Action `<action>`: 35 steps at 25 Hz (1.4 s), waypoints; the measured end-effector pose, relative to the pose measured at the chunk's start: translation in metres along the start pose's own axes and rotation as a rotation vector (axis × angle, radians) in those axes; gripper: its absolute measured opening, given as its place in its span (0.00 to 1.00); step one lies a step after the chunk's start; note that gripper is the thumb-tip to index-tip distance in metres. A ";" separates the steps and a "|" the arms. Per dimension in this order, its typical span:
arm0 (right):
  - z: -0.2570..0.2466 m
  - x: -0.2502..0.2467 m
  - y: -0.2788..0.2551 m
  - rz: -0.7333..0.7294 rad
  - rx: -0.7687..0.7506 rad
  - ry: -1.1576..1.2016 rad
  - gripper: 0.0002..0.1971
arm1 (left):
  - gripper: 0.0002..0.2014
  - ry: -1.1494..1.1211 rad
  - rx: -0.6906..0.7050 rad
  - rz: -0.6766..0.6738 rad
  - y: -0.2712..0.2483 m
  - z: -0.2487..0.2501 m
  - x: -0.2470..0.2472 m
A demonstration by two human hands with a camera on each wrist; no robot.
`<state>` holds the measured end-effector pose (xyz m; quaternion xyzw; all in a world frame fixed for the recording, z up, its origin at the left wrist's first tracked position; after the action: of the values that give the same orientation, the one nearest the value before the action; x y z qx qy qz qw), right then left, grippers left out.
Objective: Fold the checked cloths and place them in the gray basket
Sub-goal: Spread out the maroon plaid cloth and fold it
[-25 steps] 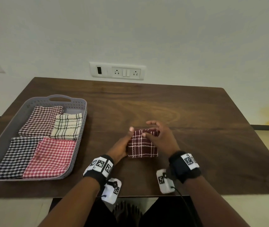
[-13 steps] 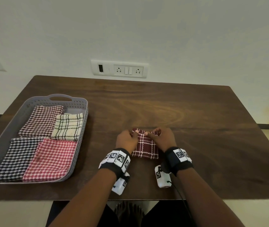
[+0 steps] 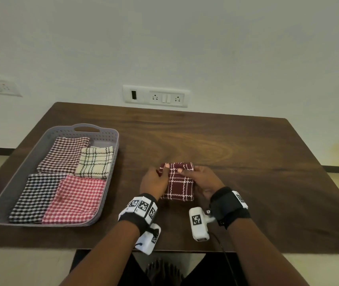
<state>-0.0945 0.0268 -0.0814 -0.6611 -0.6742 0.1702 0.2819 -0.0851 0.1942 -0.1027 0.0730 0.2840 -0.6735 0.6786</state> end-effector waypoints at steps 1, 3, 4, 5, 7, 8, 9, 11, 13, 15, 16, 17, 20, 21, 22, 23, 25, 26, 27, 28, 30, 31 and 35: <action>-0.007 0.013 -0.008 -0.044 -0.044 -0.004 0.18 | 0.34 -0.039 0.010 0.013 -0.006 0.001 -0.013; -0.022 0.055 -0.023 -0.138 -0.140 -0.014 0.17 | 0.33 -0.195 -0.013 -0.009 -0.019 0.001 -0.053; -0.027 0.078 -0.027 -0.184 -0.169 -0.004 0.18 | 0.30 -0.309 -0.039 -0.032 -0.024 0.000 -0.077; -0.029 0.103 -0.028 -0.224 -0.183 -0.003 0.19 | 0.27 -0.366 -0.054 -0.030 -0.028 -0.005 -0.106; -0.028 0.149 -0.023 -0.287 -0.174 -0.029 0.20 | 0.23 -0.317 -0.024 0.056 -0.029 -0.016 -0.166; -0.026 0.174 -0.016 -0.319 -0.159 -0.059 0.20 | 0.23 -0.249 -0.017 0.133 -0.026 -0.027 -0.196; -0.024 0.201 -0.009 -0.330 -0.145 -0.107 0.18 | 0.22 -0.166 -0.022 0.201 -0.022 -0.040 -0.225; -0.021 0.239 0.014 -0.293 -0.126 -0.210 0.13 | 0.20 0.031 -0.041 0.242 -0.008 -0.060 -0.263; -0.019 0.267 0.044 -0.202 -0.107 -0.345 0.09 | 0.16 0.201 -0.064 0.185 0.006 -0.072 -0.285; -0.014 0.282 0.073 -0.120 -0.072 -0.527 0.13 | 0.17 0.348 -0.089 0.095 0.017 -0.083 -0.291; -0.011 0.285 0.086 -0.085 -0.070 -0.634 0.15 | 0.18 0.399 -0.109 0.050 0.022 -0.089 -0.289; -0.011 0.290 0.091 -0.048 -0.078 -0.753 0.15 | 0.18 0.428 -0.124 0.013 0.028 -0.093 -0.289; -0.019 0.300 0.088 0.061 -0.146 -1.021 0.13 | 0.19 0.507 -0.149 -0.036 0.037 -0.099 -0.287; -0.023 0.299 0.084 0.082 -0.174 -1.057 0.14 | 0.19 0.538 -0.156 -0.032 0.039 -0.099 -0.286; -0.029 0.295 0.081 0.128 -0.237 -1.071 0.14 | 0.19 0.560 -0.157 -0.026 0.040 -0.100 -0.286; -0.035 0.286 0.079 0.210 -0.310 -1.055 0.15 | 0.19 0.573 -0.137 -0.014 0.040 -0.098 -0.287; -0.042 0.261 0.080 0.352 -0.370 -1.082 0.20 | 0.17 0.576 -0.120 0.025 0.042 -0.097 -0.287; -0.038 0.249 0.079 0.336 -0.306 -1.112 0.20 | 0.17 0.562 -0.115 0.036 0.040 -0.095 -0.287; -0.030 0.240 0.077 0.249 -0.220 -1.070 0.16 | 0.17 0.542 -0.097 0.057 0.037 -0.094 -0.286; -0.020 0.235 0.075 0.156 -0.159 -1.008 0.10 | 0.18 0.517 -0.095 0.074 0.033 -0.093 -0.285; -0.010 0.225 0.069 0.105 -0.172 -0.919 0.08 | 0.24 0.503 -0.102 0.102 0.023 -0.093 -0.282; -0.008 0.217 0.064 0.117 -0.180 -0.868 0.08 | 0.30 0.514 -0.107 0.113 0.014 -0.091 -0.280; 0.002 0.164 0.033 0.165 -0.155 -0.559 0.04 | 0.45 0.611 -0.106 0.195 -0.042 -0.066 -0.259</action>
<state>-0.0638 0.1912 -0.0773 -0.6607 -0.6807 0.3159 0.0193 -0.1267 0.4489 -0.0202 0.2632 0.5009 -0.5364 0.6262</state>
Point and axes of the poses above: each hand's wrist, its own y-axis towards the middle knuckle, its own x-axis out of the palm, z = x × y, the point moved 4 cm from there along y, towards the middle knuckle, and after that the axes turned 6 degrees about x, right-handed, at the moved point
